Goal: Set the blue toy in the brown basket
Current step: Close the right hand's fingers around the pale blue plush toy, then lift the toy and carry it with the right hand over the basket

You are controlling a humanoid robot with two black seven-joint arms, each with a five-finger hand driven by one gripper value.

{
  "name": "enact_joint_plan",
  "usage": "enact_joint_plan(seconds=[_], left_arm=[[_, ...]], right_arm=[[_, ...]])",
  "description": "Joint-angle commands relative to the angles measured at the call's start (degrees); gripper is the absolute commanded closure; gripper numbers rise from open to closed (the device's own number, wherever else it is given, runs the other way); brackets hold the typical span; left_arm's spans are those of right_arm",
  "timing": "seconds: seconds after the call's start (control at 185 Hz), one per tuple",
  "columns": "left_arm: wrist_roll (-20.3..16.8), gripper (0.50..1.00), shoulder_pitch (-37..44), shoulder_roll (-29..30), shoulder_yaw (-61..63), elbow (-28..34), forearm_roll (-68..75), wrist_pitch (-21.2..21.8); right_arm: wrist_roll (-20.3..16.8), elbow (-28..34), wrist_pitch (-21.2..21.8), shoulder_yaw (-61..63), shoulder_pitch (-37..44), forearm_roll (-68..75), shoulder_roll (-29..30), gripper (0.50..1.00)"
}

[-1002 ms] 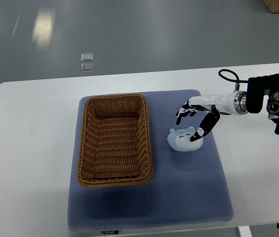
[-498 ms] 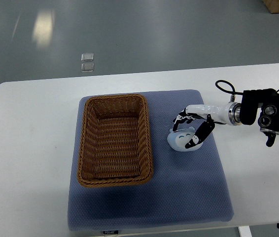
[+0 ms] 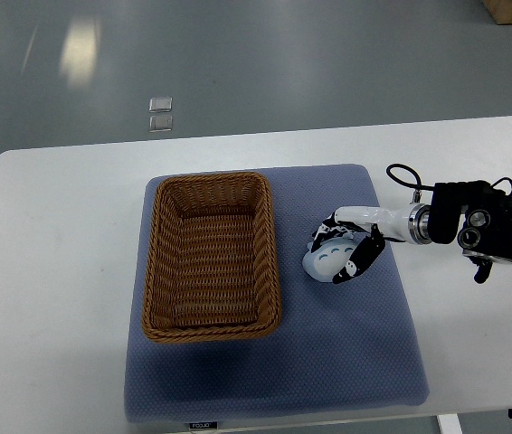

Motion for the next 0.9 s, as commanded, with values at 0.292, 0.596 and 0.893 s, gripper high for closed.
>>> enact_joint_plan(seconds=[0.292,0.596,0.893], left_arm=[[0.0,0.5,0.0,0.0,0.0,0.0,0.0,0.02],[0.0,0.5,0.0,0.0,0.0,0.0,0.0,0.02],[0.0,0.5,0.0,0.0,0.0,0.0,0.0,0.02]], right_arm=[[0.01,-0.63,0.0,-0.01,-0.69,-1.79,0.29,1.0],[-0.17,-0.36,0.53,0.69,0.19,-0.91,-1.74,1.0],[-0.25,2.1,3.17,1.04,9.07,3.14,-5.6,1.0]])
